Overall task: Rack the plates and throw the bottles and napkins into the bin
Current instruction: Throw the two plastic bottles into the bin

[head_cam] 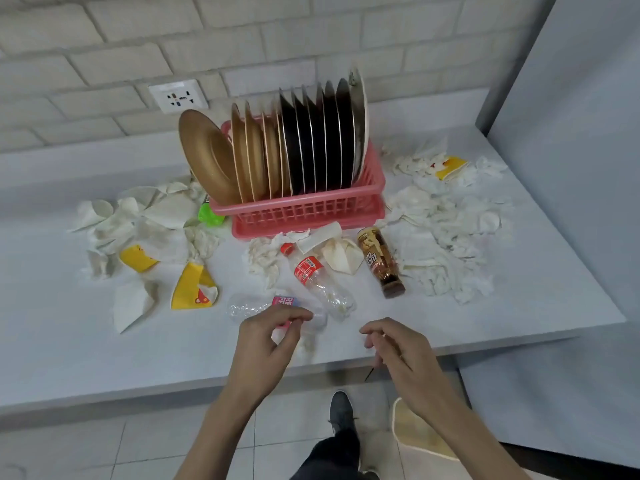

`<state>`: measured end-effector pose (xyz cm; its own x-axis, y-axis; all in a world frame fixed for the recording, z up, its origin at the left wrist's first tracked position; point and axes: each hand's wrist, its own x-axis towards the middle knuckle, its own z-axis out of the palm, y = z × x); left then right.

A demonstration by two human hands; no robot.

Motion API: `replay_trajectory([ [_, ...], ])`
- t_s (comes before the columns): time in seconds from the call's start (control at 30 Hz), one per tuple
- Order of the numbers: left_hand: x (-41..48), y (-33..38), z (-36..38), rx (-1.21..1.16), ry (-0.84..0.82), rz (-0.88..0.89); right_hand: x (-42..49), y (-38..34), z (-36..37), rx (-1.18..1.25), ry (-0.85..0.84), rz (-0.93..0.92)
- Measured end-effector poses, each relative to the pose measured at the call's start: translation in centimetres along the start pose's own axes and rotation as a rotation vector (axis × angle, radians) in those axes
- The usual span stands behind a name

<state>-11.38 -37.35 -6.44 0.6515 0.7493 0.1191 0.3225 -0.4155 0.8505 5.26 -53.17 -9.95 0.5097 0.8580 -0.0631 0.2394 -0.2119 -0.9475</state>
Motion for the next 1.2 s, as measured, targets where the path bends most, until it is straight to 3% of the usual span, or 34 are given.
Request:
replay_trajectory([
  [0.3, -7.5, -2.6, -2.7, 0.017, 0.004, -0.155, -3.3, -1.0, 5.3, -0.028, -0.172, -0.002],
  [0.63, 1.4, -6.3, -5.3, 0.406, -0.185, 0.133, 7.5, -4.0, 5.3, -0.464, 0.065, -0.081],
  [0.87, 5.6, -8.8, -4.2, 0.629, -0.437, 0.261, 12.9, -4.6, 7.4, -0.784, -0.012, 0.034],
  [1.2, 6.7, -10.8, -5.2, 0.577, -0.435, 0.31, 14.9, -3.1, 8.9, -0.883, -0.059, 0.166],
])
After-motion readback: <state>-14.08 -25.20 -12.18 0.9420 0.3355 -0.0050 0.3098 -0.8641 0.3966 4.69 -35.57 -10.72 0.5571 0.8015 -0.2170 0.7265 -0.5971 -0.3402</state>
